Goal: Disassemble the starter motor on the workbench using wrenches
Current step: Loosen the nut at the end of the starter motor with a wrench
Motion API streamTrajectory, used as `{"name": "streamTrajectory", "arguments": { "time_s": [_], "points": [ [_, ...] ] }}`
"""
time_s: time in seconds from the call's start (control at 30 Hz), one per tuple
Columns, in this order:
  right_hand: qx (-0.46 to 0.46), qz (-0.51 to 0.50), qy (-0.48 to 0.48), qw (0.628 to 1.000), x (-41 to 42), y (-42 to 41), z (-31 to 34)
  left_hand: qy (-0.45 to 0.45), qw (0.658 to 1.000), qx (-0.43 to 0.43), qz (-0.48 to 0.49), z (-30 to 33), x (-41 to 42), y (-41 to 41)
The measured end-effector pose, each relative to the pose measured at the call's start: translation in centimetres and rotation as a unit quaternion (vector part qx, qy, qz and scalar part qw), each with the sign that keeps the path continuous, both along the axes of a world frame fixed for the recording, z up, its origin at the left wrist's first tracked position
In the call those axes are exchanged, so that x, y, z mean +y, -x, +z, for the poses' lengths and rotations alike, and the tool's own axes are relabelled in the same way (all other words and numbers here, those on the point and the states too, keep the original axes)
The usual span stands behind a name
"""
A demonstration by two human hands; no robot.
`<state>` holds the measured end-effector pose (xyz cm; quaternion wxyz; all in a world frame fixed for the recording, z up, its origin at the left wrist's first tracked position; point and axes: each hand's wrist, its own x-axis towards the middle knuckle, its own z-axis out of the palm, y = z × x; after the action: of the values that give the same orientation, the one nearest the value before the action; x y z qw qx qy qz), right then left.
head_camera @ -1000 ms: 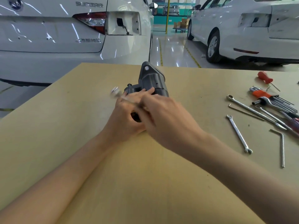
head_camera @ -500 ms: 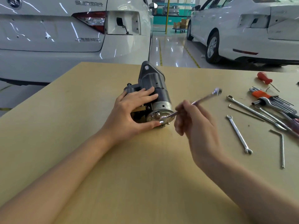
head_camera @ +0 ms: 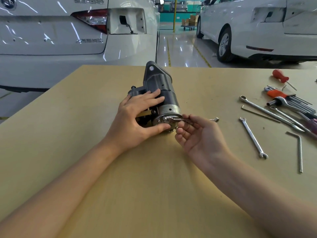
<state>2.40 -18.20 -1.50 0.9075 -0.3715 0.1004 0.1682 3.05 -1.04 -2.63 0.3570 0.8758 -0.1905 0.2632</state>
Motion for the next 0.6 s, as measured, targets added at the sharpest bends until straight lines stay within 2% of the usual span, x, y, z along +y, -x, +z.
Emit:
{"name": "streamTrajectory", "arguments": {
  "time_s": [0.33, 0.4, 0.47, 0.5, 0.53, 0.57, 0.6],
  "points": [
    [-0.004, -0.007, -0.018, 1.000, 0.2, 0.3, -0.1, -0.003, 1.000, -0.005, 0.005, -0.1, 0.0, -0.1],
    [-0.031, -0.006, -0.013, 0.999, 0.1, 0.4, -0.1, -0.004, 1.000, -0.004, 0.005, 0.0, -0.1, -0.1],
    [-0.102, -0.015, 0.047, 0.994, 0.1, 0.4, 0.1, -0.004, 1.000, -0.005, 0.001, 0.0, -0.1, 0.0],
    [-0.154, -0.028, 0.110, 0.981, 0.2, 0.4, 0.3, -0.007, 1.000, -0.008, 0.005, -0.1, 0.0, 0.0],
    [-0.220, -0.044, 0.198, 0.954, 0.2, 0.3, 0.7, -0.003, 1.000, -0.007, 0.007, 0.0, -0.1, 0.0],
    [-0.297, -0.060, 0.300, 0.905, 0.3, 0.2, 1.2, 0.001, 1.000, -0.004, 0.003, -0.1, -0.1, 0.0],
    [-0.375, -0.069, 0.400, 0.833, 0.6, 0.0, 1.8, 0.004, 1.000, -0.004, -0.001, -0.1, -0.1, 0.1]
  ]
}}
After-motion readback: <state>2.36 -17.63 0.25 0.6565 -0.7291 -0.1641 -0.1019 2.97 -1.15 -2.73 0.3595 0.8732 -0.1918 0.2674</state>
